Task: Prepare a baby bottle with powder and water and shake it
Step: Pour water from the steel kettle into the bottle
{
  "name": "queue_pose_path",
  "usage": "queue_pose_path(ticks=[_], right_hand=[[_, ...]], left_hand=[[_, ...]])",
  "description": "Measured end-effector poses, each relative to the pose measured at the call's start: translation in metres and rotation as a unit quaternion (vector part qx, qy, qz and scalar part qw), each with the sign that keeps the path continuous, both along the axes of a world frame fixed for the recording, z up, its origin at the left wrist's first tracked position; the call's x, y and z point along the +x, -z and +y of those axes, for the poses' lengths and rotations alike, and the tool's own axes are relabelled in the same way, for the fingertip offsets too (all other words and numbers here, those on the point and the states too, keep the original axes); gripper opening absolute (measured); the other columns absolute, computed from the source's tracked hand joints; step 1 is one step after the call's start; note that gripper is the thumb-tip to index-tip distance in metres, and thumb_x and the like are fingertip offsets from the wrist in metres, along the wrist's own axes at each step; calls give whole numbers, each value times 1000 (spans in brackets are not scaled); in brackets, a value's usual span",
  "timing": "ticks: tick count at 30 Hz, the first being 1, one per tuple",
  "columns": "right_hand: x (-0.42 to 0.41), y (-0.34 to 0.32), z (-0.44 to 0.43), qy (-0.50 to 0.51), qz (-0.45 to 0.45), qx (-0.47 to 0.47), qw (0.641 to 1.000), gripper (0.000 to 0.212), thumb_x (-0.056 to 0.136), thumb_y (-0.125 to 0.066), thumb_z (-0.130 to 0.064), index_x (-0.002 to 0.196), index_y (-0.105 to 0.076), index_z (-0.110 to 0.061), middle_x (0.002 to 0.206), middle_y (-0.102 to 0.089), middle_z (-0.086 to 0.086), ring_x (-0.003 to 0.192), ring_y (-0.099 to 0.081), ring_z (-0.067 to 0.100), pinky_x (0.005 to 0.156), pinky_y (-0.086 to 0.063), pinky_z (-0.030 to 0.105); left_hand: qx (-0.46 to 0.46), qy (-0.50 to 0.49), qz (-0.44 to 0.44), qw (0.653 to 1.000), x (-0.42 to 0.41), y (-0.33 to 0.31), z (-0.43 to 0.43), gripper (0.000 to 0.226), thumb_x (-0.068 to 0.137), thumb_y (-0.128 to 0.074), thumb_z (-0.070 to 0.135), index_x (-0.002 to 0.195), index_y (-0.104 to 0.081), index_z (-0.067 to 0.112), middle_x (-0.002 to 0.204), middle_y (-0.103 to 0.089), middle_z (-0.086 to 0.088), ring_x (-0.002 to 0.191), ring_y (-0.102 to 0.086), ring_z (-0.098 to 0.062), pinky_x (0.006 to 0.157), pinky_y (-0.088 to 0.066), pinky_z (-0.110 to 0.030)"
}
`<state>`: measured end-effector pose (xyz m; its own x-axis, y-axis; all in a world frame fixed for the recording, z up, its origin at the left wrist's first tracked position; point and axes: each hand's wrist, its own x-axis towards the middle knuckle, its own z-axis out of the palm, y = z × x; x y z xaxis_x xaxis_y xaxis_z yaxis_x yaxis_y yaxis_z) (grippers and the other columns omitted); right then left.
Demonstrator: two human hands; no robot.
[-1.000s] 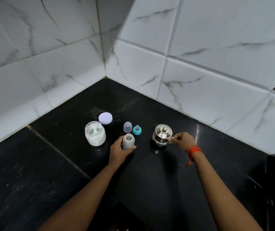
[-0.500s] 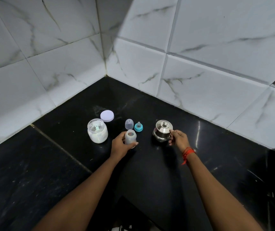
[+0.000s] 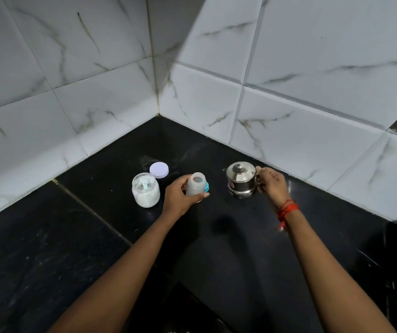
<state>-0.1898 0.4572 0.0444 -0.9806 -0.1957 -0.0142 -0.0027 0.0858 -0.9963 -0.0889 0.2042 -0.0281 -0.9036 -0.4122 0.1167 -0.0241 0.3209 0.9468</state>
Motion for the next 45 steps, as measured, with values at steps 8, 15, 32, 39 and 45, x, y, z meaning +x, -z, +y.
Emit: queue_pose_path(ticks=[8, 15, 32, 39, 45], right_hand=[[11, -85, -15, -12, 60, -29, 998, 42, 99, -59, -12, 58, -48, -14, 47, -40, -7, 41, -33, 6, 40, -28, 17], [11, -87, -24, -49, 79, 27, 995, 32, 100, -58, -11, 74, -58, 8, 45, -40, -10, 43, -34, 3, 43, -30, 15], [25, -63, -46, -127, 118, 182, 968, 43, 99, -61, -18, 61, -47, -2, 52, -34, -3, 50, -30, 8, 51, -28, 26], [27, -64, -51, -135, 135, 222, 956, 52, 98, -62, -18, 54, -35, -18, 44, -29, -13, 45, -27, 4, 46, -26, 20], [28, -70, -52, -141, 154, 257, 944, 55, 98, -62, -18, 52, -32, -21, 42, -30, -14, 43, -28, 4, 45, -27, 15]], left_hand=[[6, -4, 26, 1000, 7, -10, 9, 66, 58, -98, 46, 115, -75, 24, 111, -75, 11, 100, -71, -11, 87, -60, -32], [18, -18, 9, 1000, 22, -6, 15, 61, 61, -100, 35, 113, -72, 22, 113, -74, 7, 102, -70, -10, 85, -57, -22], [-33, -7, 19, 999, 34, -5, 18, 66, 62, -100, 29, 122, -75, 18, 108, -68, 7, 99, -65, -7, 81, -49, -7], [-33, -7, 14, 999, 34, -3, 19, 67, 63, -99, 27, 124, -74, 15, 109, -67, 7, 97, -64, 1, 79, -46, -3], [-28, -7, 19, 999, 34, 2, 22, 63, 62, -100, 23, 119, -76, 14, 105, -67, 11, 96, -60, 18, 79, -46, -3]])
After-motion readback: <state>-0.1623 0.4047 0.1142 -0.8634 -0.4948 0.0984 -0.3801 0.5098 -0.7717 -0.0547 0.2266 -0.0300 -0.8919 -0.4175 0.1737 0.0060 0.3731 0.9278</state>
